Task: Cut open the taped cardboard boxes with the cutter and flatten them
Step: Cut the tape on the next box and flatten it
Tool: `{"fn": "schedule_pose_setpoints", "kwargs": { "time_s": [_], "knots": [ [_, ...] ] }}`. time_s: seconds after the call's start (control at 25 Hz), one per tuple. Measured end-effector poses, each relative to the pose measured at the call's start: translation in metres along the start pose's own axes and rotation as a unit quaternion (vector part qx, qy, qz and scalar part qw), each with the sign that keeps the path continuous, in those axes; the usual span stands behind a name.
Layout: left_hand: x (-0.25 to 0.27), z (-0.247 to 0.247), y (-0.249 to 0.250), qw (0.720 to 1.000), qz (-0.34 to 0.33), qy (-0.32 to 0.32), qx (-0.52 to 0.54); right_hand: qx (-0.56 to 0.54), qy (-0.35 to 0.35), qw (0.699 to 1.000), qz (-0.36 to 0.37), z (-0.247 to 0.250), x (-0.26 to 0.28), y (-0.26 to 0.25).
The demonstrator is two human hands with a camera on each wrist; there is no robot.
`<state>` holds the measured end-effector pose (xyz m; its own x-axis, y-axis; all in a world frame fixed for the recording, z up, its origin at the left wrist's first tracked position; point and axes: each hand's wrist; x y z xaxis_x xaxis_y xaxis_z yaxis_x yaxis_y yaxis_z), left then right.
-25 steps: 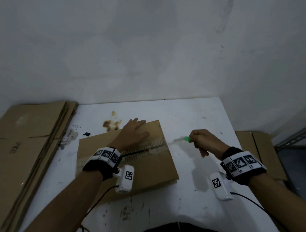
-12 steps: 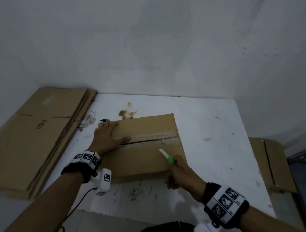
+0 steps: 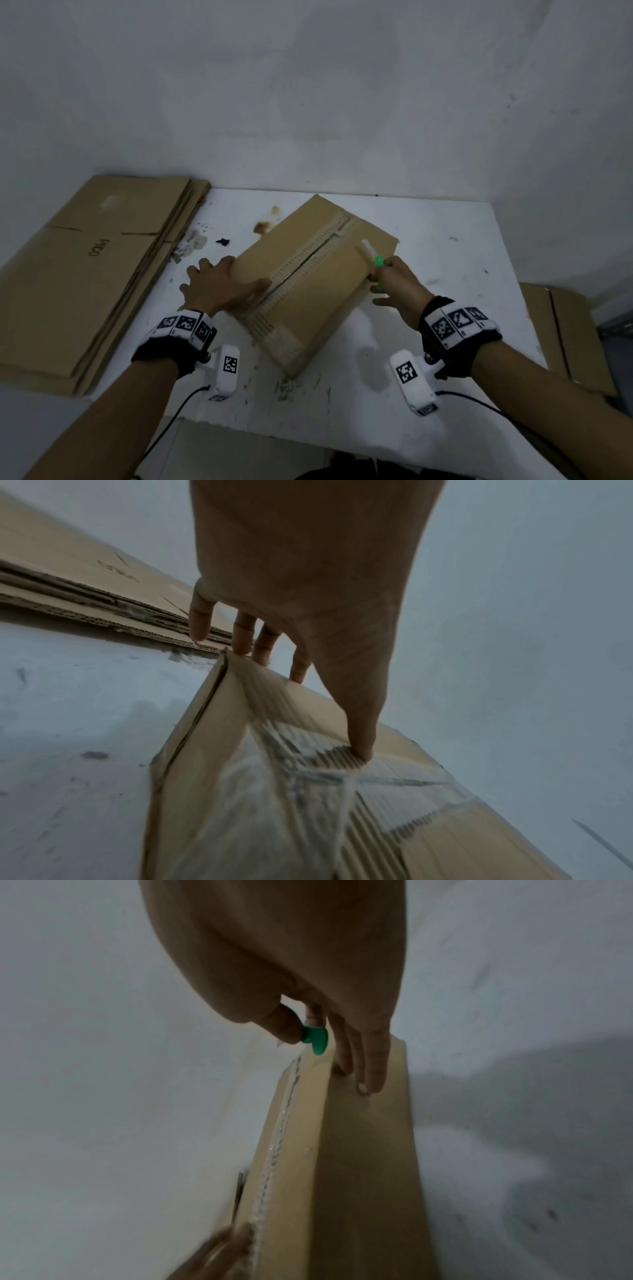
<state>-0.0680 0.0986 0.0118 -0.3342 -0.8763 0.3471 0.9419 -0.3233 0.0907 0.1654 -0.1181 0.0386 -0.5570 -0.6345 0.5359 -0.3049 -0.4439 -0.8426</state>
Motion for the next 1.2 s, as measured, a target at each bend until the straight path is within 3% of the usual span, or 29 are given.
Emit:
{"fn": "schedule_pose_setpoints", "kwargs": {
  "time_s": [0.16, 0.24, 0.36, 0.56, 0.8, 1.0, 1.12, 1.2],
  "knots": [
    [0.013, -0.007, 0.0, 0.999, -0.007, 0.036, -0.031, -0.014, -0.005, 0.999, -0.047, -0.008, 0.028, 0.022],
    [0.019, -0.01, 0.004, 0.997, -0.003, 0.06, -0.048, 0.001, -0.067, 0.99, -0.124, -0.015, 0.053, 0.044],
    [0.026, -0.014, 0.011, 0.999, -0.002, 0.033, -0.002, -0.065, -0.142, 0.966, -0.207, -0.026, 0.076, 0.059],
    [0.033, -0.007, 0.012, 1.0, -0.018, 0.005, -0.003, -0.106, -0.055, 0.979, -0.165, -0.018, 0.068, 0.05],
    [0.052, -0.02, 0.026, 0.98, -0.103, -0.171, 0.025, -0.122, 0.061, 0.99, -0.035, 0.01, 0.035, 0.03],
    [0.071, -0.022, 0.053, 0.951, -0.19, -0.239, 0.044, -0.169, 0.15, 0.974, 0.024, 0.036, -0.003, 0.017],
    [0.067, -0.011, 0.071, 0.95, -0.251, -0.171, 0.076, -0.155, 0.203, 0.967, 0.005, 0.049, 0.0, 0.031],
    [0.06, -0.006, 0.087, 0.95, -0.271, -0.108, 0.11, -0.152, 0.166, 0.974, -0.041, 0.049, 0.012, 0.046]
  ]
}}
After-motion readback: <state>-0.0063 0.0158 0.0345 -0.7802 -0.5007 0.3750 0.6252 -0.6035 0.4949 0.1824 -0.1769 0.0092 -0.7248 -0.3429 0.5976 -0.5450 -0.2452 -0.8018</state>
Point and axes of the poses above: each hand's wrist, its own x-axis away from the middle knuckle, its own z-axis out of the back of the hand, y = z × x, and after that the axes turned 5 degrees about -x, right-handed
